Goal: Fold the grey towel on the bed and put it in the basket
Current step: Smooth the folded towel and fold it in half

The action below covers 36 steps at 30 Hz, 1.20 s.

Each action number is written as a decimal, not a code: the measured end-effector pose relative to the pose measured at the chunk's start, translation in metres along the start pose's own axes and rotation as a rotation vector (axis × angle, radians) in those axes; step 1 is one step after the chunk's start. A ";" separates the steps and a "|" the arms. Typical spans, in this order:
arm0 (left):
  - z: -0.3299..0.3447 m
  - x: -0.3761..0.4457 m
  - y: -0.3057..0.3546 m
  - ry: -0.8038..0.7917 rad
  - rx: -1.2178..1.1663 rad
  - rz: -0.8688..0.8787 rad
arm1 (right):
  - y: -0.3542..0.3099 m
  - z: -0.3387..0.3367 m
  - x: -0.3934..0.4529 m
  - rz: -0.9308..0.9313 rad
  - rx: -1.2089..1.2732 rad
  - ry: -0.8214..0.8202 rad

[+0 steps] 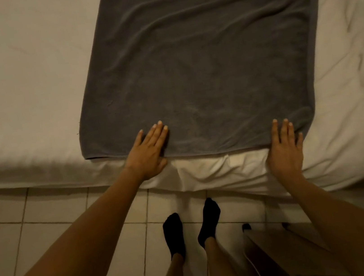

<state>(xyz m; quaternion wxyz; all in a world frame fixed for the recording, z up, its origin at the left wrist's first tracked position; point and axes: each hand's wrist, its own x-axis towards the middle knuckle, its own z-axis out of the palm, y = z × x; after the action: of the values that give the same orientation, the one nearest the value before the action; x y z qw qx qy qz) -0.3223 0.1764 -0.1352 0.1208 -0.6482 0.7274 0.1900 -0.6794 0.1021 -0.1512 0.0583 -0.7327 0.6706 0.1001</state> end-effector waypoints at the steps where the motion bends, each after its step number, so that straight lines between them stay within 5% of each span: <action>1: 0.001 0.008 0.013 0.000 -0.001 0.013 | 0.010 0.002 0.004 0.030 0.008 -0.004; 11: 0.003 0.047 0.073 -0.087 -0.005 -0.025 | 0.049 0.009 0.033 -0.111 -0.063 0.020; 18: 0.000 0.035 0.080 -0.109 -0.071 -0.023 | 0.063 0.015 -0.014 -0.138 -0.180 -0.105; 22: 0.009 0.030 0.068 -0.039 -0.007 -0.041 | 0.050 0.008 -0.009 -0.126 -0.139 -0.066; 30: 0.022 0.014 0.021 0.144 0.052 -0.164 | -0.044 0.007 -0.002 -0.386 -0.043 0.064; 36: 0.017 0.007 -0.034 0.122 0.116 -0.314 | -0.058 0.007 0.022 -0.227 -0.150 0.037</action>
<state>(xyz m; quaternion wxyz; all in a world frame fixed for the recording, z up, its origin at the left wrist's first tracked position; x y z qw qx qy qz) -0.2909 0.1743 -0.1573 0.1421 -0.7561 0.6330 0.0867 -0.6207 0.0879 -0.1662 0.0019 -0.8079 0.5750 0.1291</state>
